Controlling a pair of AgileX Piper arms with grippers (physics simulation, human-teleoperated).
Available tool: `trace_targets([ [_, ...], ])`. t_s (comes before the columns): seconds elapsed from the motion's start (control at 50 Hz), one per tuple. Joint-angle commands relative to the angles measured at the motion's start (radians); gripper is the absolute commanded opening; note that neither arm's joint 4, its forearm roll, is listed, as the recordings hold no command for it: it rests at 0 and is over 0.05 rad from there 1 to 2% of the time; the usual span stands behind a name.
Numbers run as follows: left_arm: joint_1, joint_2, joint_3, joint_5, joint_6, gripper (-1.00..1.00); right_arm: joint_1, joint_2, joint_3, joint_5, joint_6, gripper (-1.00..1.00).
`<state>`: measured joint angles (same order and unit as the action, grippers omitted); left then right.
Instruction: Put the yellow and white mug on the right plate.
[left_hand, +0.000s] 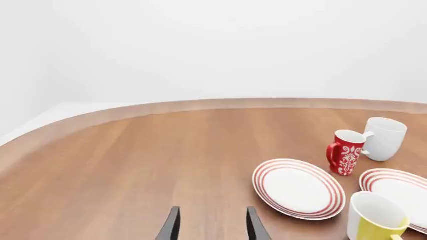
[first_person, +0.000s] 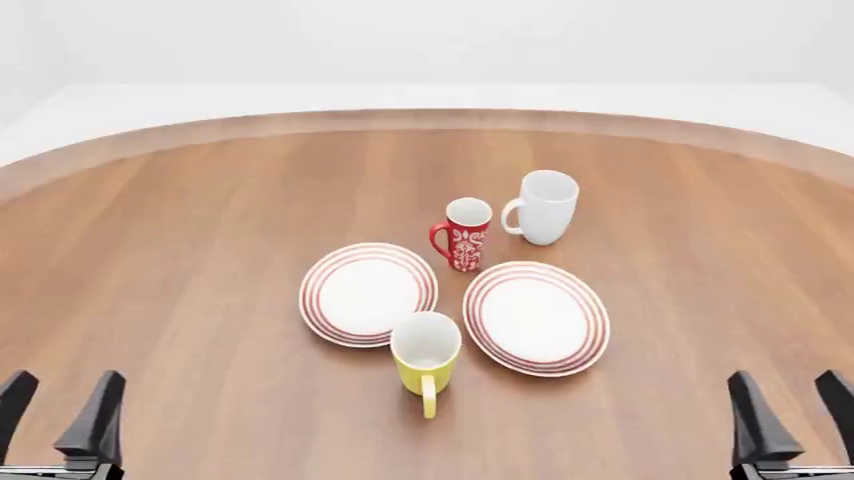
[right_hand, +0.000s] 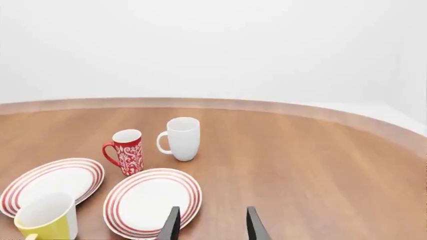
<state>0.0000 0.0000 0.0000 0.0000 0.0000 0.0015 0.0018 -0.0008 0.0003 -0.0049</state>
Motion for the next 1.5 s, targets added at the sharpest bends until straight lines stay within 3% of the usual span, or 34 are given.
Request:
trace_targets([
  [0.02, 0.000, 0.000, 0.000, 0.000, 0.000, 1.00, 0.006, 0.000, -0.002, 0.002, -0.015, 1.00],
  [0.16, 0.000, 0.000, 0.000, 0.000, 0.000, 1.00, 0.002, -0.002, -0.018, 0.007, -0.012, 1.00],
  [0.18, 0.000, 0.000, 0.000, 0.000, 0.000, 1.00, -0.004, 0.000, -0.038, 0.023, -0.033, 1.00],
  [0.24, 0.000, 0.000, 0.000, 0.000, 0.000, 1.00, -0.009, -0.001, -0.028, 0.017, -0.028, 1.00],
  [0.26, 0.000, 0.000, 0.000, 0.000, 0.000, 1.00, 0.004, 0.002, -0.061, 0.067, 0.000, 1.00],
  [0.3, 0.000, 0.000, 0.000, 0.000, 0.000, 1.00, 0.027, -0.001, -0.049, 0.049, -0.039, 1.00],
  [0.34, 0.000, 0.000, 0.000, 0.000, 0.000, 1.00, 0.018, -0.001, -0.038, 0.040, -0.038, 1.00],
  [0.38, 0.000, 0.000, 0.000, 0.000, 0.000, 1.00, 0.058, 0.001, -0.053, 0.098, -0.038, 1.00],
  [0.42, 0.000, 0.000, 0.000, 0.000, 0.000, 1.00, 0.081, 0.014, -0.084, 0.138, 0.002, 1.00],
  [0.5, 0.000, 0.000, 0.000, 0.000, 0.000, 1.00, 0.125, 0.022, -0.161, 0.193, -0.032, 1.00],
  [0.52, 0.000, 0.000, 0.000, 0.000, 0.000, 1.00, 0.134, 0.058, -0.214, 0.220, -0.012, 1.00],
  [0.6, 0.000, 0.000, 0.000, 0.000, 0.000, 1.00, 0.159, 0.110, -0.246, 0.228, -0.005, 1.00],
  [0.7, 0.000, 0.000, 0.000, 0.000, 0.000, 1.00, 0.191, 0.142, -0.272, 0.254, -0.061, 1.00],
  [0.76, 0.000, 0.000, 0.000, 0.000, 0.000, 1.00, 0.208, 0.189, -0.311, 0.268, -0.045, 1.00],
  [0.78, 0.000, 0.000, 0.000, 0.000, 0.000, 1.00, 0.235, 0.205, -0.343, 0.285, -0.086, 1.00],
  [0.82, 0.000, 0.000, 0.000, 0.000, 0.000, 1.00, 0.266, 0.242, -0.372, 0.301, -0.074, 1.00],
  [0.94, 0.000, 0.000, 0.000, 0.000, 0.000, 1.00, 0.259, 0.285, -0.428, 0.325, -0.160, 1.00],
  [1.1, 0.000, 0.000, 0.000, 0.000, 0.000, 1.00, 0.325, 0.391, -0.479, 0.361, -0.158, 1.00],
  [1.12, 0.000, 0.000, 0.000, 0.000, 0.000, 1.00, 0.340, 0.379, -0.482, 0.366, -0.179, 1.00],
  [1.18, 0.000, 0.000, 0.000, 0.000, 0.000, 1.00, 0.339, 0.399, -0.491, 0.372, -0.166, 1.00],
  [1.22, 0.000, 0.000, 0.000, 0.000, 0.000, 1.00, 0.335, 0.473, -0.510, 0.391, -0.124, 1.00],
  [1.34, 0.000, 0.000, 0.000, 0.000, 0.000, 1.00, 0.380, 0.524, -0.557, 0.421, -0.097, 1.00],
  [1.38, 0.000, 0.000, 0.000, 0.000, 0.000, 1.00, 0.378, 0.551, -0.611, 0.447, -0.050, 1.00],
  [1.42, 0.000, 0.000, 0.000, 0.000, 0.000, 1.00, 0.413, 0.563, -0.626, 0.457, -0.074, 1.00],
  [1.5, 0.000, 0.000, 0.000, 0.000, 0.000, 1.00, 0.452, 0.610, -0.665, 0.482, -0.027, 1.00],
])
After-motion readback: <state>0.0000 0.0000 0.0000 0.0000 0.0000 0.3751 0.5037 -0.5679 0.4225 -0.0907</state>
